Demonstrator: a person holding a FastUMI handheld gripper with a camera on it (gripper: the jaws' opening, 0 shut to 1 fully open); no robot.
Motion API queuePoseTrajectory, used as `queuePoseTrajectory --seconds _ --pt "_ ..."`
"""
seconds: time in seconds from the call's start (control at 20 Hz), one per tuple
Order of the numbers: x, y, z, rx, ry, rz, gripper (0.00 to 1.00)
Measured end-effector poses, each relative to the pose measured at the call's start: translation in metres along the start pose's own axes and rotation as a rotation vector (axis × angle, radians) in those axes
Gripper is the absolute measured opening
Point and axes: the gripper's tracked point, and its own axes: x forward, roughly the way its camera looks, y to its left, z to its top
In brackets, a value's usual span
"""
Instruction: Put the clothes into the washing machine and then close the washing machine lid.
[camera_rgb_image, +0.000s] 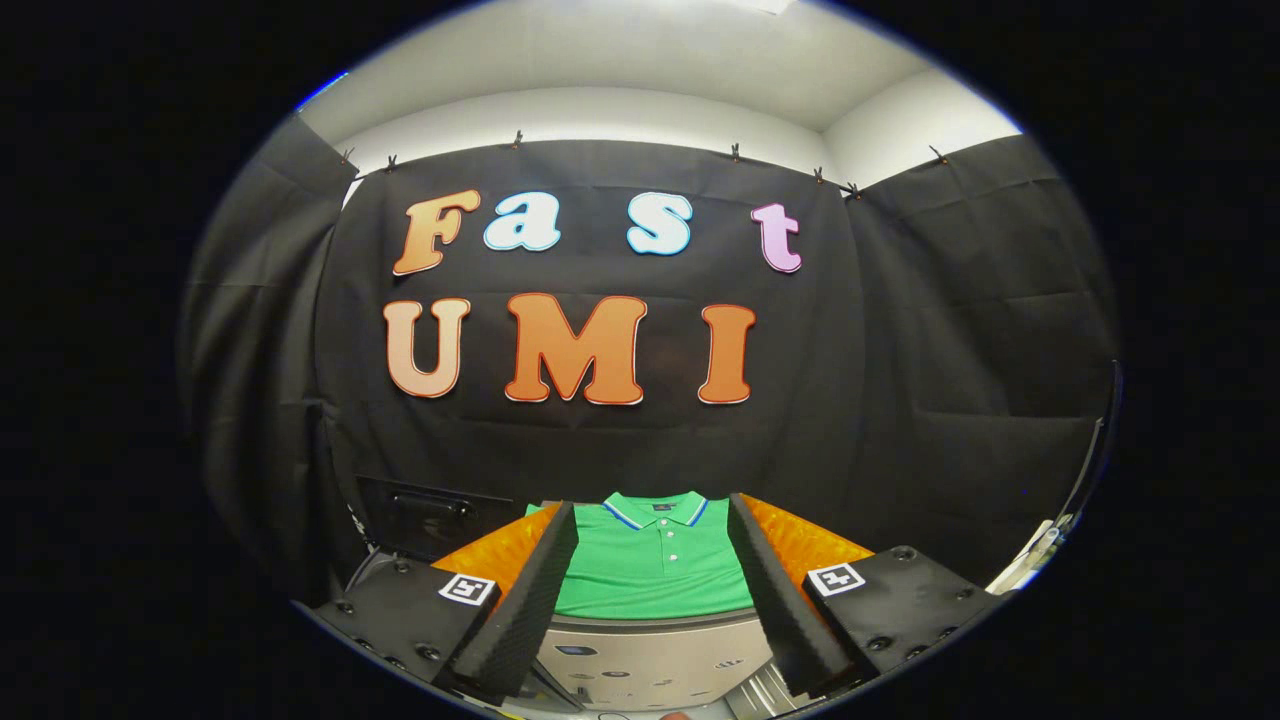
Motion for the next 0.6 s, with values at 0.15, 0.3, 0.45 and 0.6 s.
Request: queuePoseTrajectory --seconds 0.15,0.3,0.45,0.6 --pt "0.001 0.000 -0.001 -0.005 0.001 0.002 0.97" --pt "0.002 0.001 -0.003 -0.002 0.011 0.008 0.97" --pt "0.010 -0.002 -0.010 0.021 0.034 0.006 0.97" --pt "0.026 -0.009 -0.008 0.027 0.027 0.007 0.97"
